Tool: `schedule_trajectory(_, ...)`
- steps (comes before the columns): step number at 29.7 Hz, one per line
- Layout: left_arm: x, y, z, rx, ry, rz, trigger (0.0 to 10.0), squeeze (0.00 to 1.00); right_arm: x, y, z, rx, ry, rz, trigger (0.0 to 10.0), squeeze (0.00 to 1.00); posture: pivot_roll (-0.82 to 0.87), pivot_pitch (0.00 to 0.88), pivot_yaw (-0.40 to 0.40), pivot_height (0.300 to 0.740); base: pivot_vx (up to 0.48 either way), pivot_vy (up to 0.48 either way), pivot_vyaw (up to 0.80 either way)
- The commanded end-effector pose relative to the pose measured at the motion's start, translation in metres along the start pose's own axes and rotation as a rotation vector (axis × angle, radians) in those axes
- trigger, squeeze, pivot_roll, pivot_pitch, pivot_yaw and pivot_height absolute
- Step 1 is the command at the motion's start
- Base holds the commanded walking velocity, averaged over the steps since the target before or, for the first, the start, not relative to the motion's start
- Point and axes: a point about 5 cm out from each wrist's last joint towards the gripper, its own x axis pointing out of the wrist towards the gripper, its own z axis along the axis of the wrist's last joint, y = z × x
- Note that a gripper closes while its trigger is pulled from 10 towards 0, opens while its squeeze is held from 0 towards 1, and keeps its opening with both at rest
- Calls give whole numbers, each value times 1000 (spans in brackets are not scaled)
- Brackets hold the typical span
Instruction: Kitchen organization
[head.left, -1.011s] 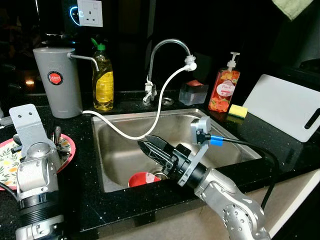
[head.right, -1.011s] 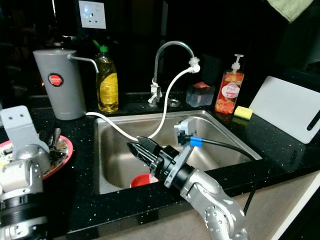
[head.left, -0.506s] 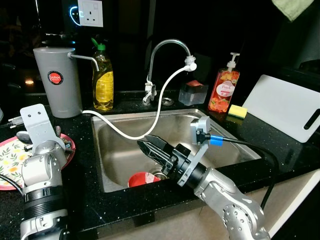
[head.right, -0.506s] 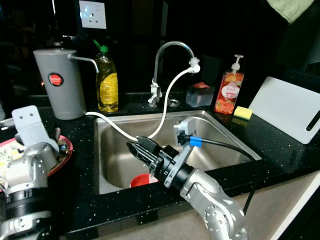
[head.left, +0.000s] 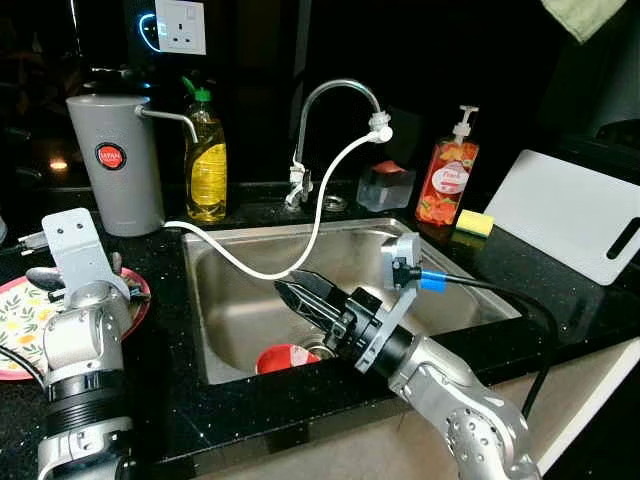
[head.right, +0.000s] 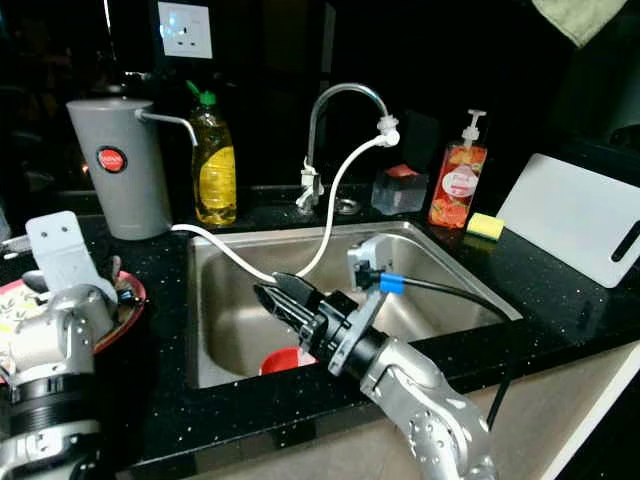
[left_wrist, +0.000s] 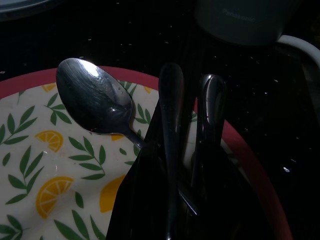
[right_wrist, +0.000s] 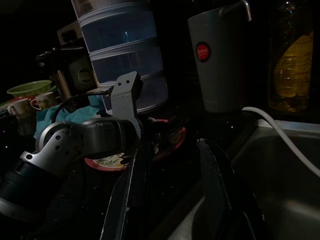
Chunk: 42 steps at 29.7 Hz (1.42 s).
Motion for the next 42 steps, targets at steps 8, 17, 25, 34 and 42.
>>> schedule_trajectory(8, 3, 3, -12, 9, 62, 19, 549, 0, 0, -2, -1, -2, 8, -10, 10000, 0, -47, 0, -89, 740, 0, 0, 0)
schedule_trajectory(17, 2, 2, -7, 36, 32, 25, 0, 0, 0, -2, -1, -2, 8, -13, 10000, 0, -48, 0, -89, 740, 0, 0, 0)
schedule_trajectory(25, -10, 0, 33, 106, -243, 69, 10000, 0, 1, -3, -1, -1, 10, -6, 10000, 0, -42, 0, -93, 740, 0, 0, 0)
schedule_trajectory(34, -16, -5, 42, 112, -295, 51, 10000, 1000, 2, -2, -1, -2, 10, 0, 10000, 0, -39, 0, -90, 740, 0, 0, 0)
schedule_trajectory(42, -7, -2, 14, 142, -122, 53, 10000, 0, 1, -3, -1, -1, 9, -6, 10000, 0, -41, 0, -88, 740, 0, 0, 0)
